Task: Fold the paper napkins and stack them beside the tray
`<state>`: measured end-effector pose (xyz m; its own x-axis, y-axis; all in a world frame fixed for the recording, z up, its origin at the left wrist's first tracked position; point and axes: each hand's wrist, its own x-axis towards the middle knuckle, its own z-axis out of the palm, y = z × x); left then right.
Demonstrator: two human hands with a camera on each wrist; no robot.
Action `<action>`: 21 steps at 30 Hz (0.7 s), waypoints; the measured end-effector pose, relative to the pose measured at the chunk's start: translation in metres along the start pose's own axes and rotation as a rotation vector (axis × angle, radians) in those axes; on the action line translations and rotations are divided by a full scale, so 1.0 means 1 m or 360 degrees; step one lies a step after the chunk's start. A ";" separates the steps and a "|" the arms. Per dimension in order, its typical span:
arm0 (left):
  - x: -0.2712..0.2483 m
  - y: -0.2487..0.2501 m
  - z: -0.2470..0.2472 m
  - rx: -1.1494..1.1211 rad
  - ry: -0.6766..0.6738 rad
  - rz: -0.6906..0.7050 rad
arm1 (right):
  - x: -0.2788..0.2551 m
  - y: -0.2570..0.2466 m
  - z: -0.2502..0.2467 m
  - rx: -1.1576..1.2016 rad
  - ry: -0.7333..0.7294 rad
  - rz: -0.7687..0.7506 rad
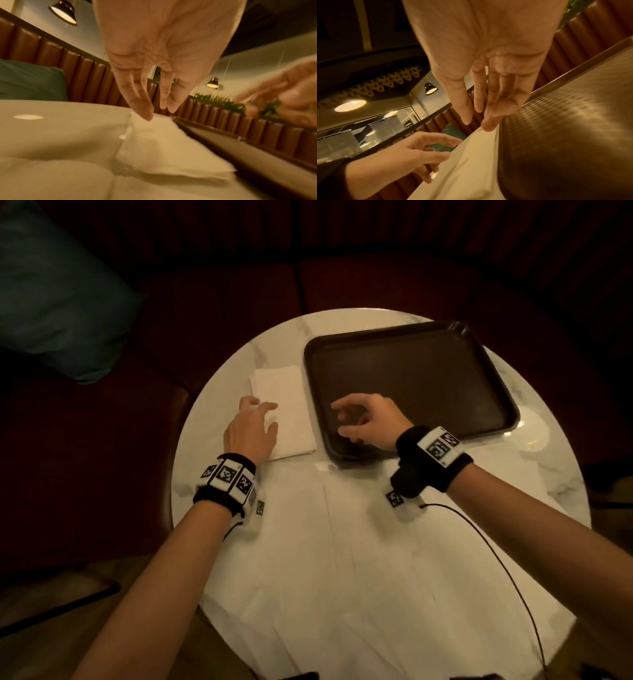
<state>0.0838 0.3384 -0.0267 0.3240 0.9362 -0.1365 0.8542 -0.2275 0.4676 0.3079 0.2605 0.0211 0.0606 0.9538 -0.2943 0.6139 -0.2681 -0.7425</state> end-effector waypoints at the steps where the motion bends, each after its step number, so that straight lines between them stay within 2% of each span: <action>1: -0.010 0.005 0.000 -0.0034 -0.0010 0.0032 | -0.016 0.010 -0.005 0.0035 -0.0016 0.0034; 6: -0.074 0.037 0.025 -0.0290 -0.0163 -0.0002 | -0.081 0.061 -0.018 -0.0042 -0.0050 0.0244; 9: -0.110 0.057 0.051 -0.0282 -0.0313 0.0043 | -0.114 0.082 -0.014 -0.0110 -0.0149 0.0346; 15: -0.139 0.097 0.095 0.0151 -0.0543 0.0364 | -0.155 0.106 0.001 -0.0286 -0.0227 0.0511; 18: -0.135 0.114 0.105 0.0460 -0.0522 0.0417 | -0.168 0.115 0.007 -0.0346 -0.0222 0.0550; 21: -0.127 0.130 0.110 0.0588 -0.0519 0.0405 | -0.175 0.118 0.010 -0.0308 -0.0177 0.0522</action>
<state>0.1979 0.1602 -0.0450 0.5977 0.7211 -0.3503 0.7993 -0.5696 0.1914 0.3619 0.0605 -0.0214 0.1990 0.7984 -0.5683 0.7137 -0.5154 -0.4743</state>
